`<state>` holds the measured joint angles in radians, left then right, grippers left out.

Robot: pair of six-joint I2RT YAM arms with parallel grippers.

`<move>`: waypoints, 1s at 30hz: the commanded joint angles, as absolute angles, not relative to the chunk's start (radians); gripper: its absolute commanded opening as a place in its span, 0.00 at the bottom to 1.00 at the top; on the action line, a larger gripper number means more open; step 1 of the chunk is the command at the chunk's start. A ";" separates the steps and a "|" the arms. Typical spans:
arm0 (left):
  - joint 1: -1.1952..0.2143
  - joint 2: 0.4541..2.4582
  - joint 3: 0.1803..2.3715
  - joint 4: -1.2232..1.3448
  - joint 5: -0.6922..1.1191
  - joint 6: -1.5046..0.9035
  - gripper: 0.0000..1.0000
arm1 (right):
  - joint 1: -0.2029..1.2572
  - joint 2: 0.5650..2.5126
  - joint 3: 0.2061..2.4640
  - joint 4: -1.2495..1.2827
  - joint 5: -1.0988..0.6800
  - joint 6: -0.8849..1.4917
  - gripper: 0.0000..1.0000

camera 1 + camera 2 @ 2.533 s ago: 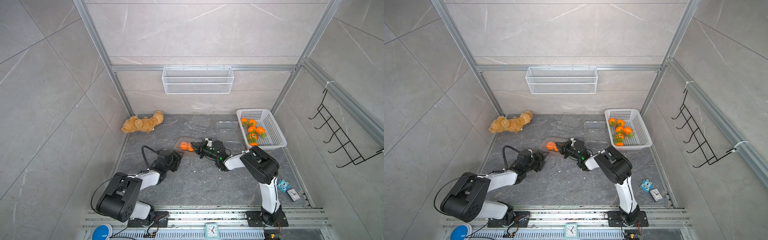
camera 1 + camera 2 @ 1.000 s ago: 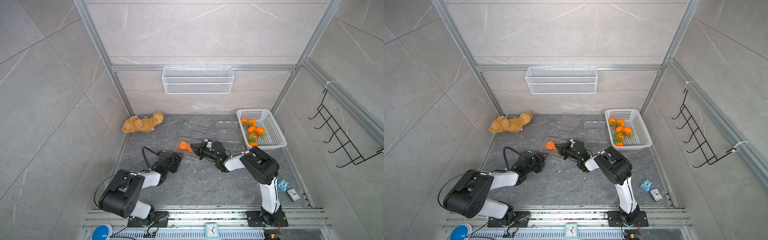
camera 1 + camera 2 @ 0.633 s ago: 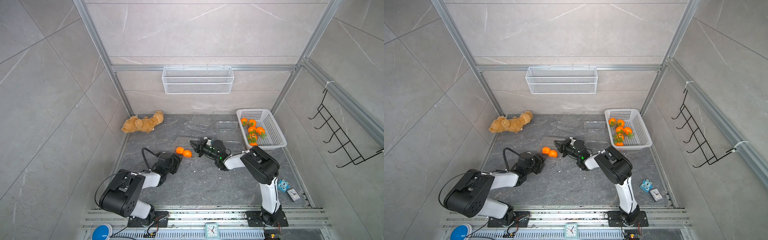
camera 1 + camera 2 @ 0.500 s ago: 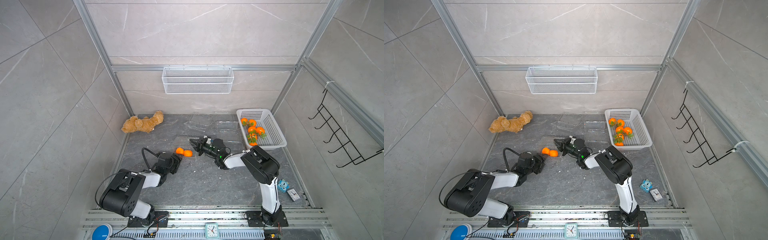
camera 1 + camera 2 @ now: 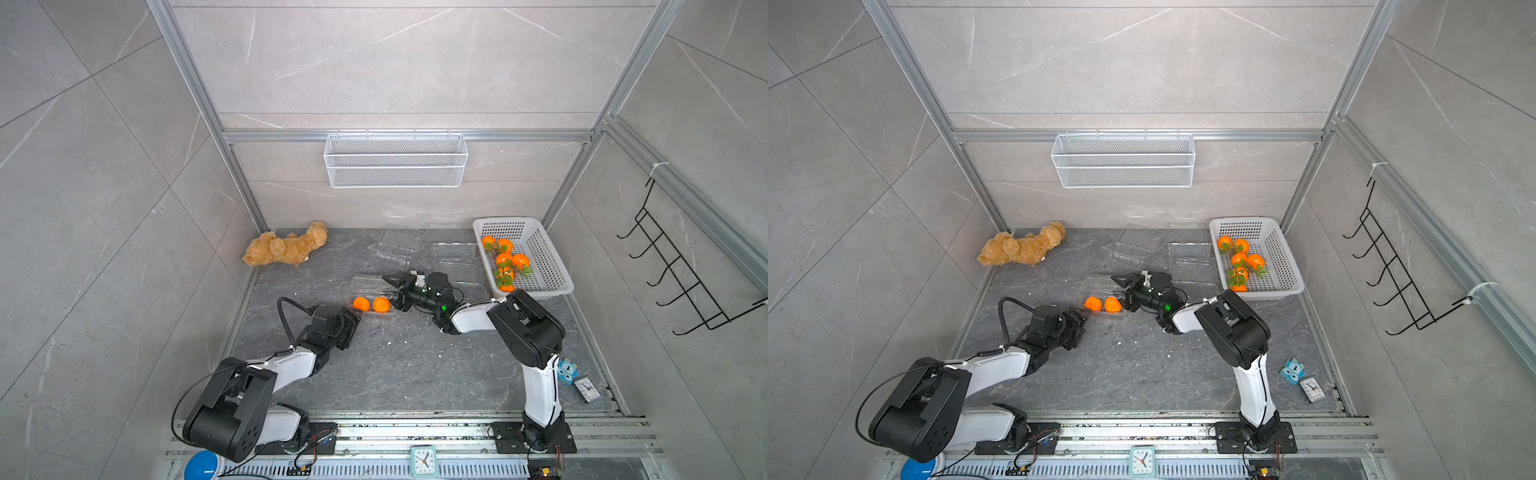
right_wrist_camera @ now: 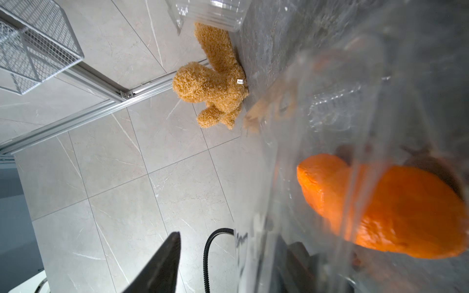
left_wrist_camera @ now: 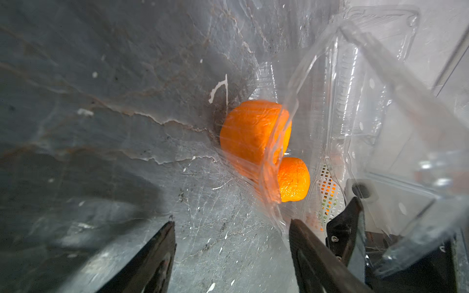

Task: Take oranges out of containers
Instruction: Open the packing box at the center of the board.

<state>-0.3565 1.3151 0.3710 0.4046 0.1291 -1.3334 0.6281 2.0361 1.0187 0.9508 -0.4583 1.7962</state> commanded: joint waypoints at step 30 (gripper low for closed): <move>-0.233 1.205 0.759 -0.014 0.322 -0.985 0.99 | 0.614 1.890 1.633 -0.355 -0.456 0.737 1.00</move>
